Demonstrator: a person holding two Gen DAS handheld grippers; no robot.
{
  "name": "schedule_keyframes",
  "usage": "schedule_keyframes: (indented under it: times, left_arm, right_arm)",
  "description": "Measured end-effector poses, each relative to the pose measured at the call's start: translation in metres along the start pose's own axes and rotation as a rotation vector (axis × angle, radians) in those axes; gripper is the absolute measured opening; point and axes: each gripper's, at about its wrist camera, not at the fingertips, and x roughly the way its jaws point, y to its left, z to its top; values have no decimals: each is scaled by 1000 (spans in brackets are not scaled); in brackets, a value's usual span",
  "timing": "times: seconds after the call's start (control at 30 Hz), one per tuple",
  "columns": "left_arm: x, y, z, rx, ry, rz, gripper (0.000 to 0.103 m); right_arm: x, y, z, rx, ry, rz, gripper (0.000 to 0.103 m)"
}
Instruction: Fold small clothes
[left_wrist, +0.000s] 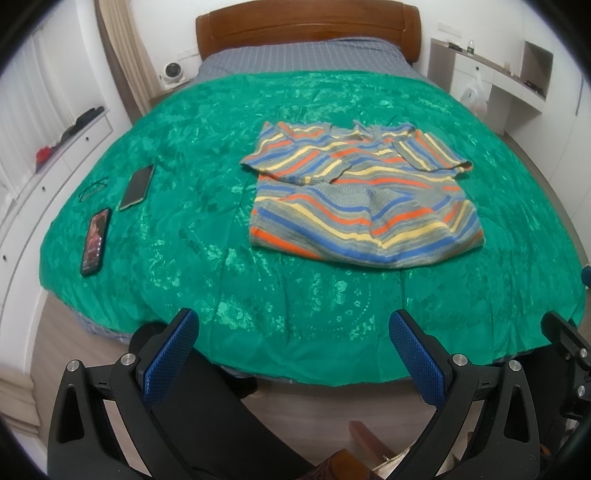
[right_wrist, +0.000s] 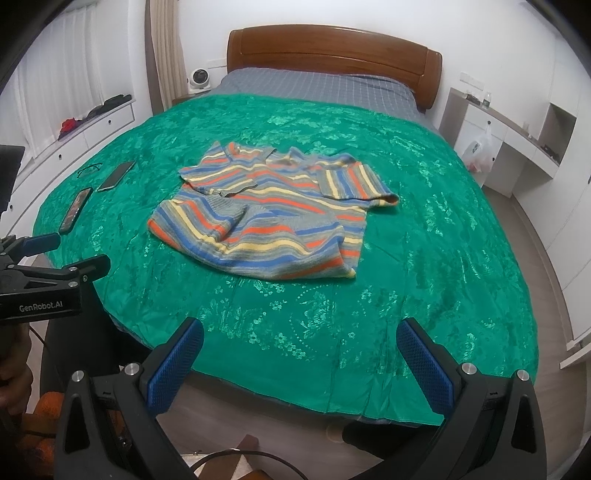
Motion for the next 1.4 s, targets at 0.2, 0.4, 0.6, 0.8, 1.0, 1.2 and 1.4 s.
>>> schedule_keyframes:
  times: [0.2,0.4,0.6,0.8,1.0,1.2,1.4]
  left_arm:
    - [2,0,-1,1,7,-8,103]
    - [4,-1,-1,-2,14,-12,103]
    - [4,-1,-1,-3,14,-13,103]
    - [5,1,-1,-5,18,-13,103]
    - [8,24,0,-54,14,14,103]
    - [13,41,-5,-92,33,38,103]
    - [12,45,-11,-108,41,44,103]
  right_arm:
    - [2,-1,0,4,5,6,103]
    - [4,0,-1,-2,11,15,103]
    - [4,1,-2,-6,16,23,103]
    - [6,0,-3,-2,17,36,103]
    - [16,-38,7,18,-28,24,103]
    - [78,-85,39,30,21,26,103]
    - [166,-88,85,115,122,238,102]
